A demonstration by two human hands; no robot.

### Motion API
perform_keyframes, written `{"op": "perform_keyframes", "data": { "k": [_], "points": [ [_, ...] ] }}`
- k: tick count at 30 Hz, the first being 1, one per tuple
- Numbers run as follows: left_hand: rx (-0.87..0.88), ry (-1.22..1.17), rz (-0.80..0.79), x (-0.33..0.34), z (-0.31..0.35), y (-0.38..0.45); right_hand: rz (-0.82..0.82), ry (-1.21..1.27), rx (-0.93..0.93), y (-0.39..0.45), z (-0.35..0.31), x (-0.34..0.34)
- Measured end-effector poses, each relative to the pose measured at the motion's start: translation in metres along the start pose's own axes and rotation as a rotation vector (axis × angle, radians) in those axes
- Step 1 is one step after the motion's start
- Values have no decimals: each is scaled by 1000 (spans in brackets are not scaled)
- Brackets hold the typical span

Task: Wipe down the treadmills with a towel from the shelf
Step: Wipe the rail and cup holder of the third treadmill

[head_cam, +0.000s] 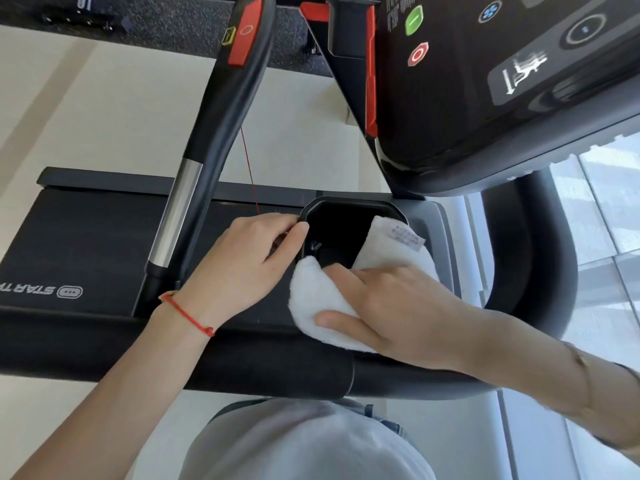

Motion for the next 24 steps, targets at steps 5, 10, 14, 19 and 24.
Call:
{"op": "perform_keyframes", "data": {
  "k": [5, 10, 14, 19, 24],
  "points": [
    [14, 2, -8, 1, -3, 0, -11, -47, -49, -10, 5, 0],
    [6, -10, -9, -3, -6, -3, 23, -121, -211, -17, 30, -10],
    [6, 32, -21, -5, -5, -3, 23, -197, -270, -4, 55, -15],
    [18, 61, -46, -6, -1, -3, -36, -140, -217, -2, 57, -14],
    [28, 79, -57, -8, 0, -3, -79, 21, -173, -23, 48, -21]
  ]
}}
Point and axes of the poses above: each hand's wrist, its own y-axis towards the middle knuckle, its own x-axis out of the palm, z = x × y, the point moved 2 cm from there along y, towards the middle knuckle, and after that the axes turned 13 degrees about z, right-handed, at the moved point
